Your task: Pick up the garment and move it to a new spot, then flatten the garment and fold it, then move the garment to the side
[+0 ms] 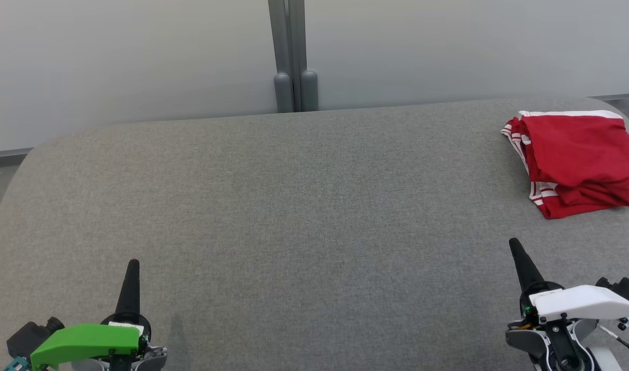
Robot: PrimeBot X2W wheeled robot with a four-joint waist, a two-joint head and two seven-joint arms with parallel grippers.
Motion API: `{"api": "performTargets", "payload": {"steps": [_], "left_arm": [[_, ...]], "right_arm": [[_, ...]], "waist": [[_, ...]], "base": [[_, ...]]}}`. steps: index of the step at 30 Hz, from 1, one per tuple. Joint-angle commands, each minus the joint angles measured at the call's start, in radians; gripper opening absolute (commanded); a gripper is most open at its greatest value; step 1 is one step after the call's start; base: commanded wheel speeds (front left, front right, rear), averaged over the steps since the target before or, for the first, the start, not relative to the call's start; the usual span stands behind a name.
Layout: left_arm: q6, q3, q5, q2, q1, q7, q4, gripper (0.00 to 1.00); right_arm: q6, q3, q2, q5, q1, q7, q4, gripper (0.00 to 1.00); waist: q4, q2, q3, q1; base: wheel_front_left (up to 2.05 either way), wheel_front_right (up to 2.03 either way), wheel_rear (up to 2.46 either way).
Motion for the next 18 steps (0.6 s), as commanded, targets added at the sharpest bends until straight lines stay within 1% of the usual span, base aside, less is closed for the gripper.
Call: {"api": "performTargets", "payload": {"steps": [1,18], "left_arm": [[-0.008,0.007,-0.028,0.008,-0.026,0.006,0.000,0.00],[-0.023,0.032,-0.162,0.005,-0.059,0.046,0.019,0.00]], "right_arm": [[0.000,-0.007,-0.001,0.023,-0.022,0.007,-0.002,0.00],[0.000,-0.035,0.005,0.157,-0.042,0.046,0.009,0.00]], "waist": [[0.000,0.0000,0.001,0.0000],[0.005,0.0000,0.011,0.0000]], "base": [[0.00,0.00,0.00],[0.00,0.00,0.00]]}}
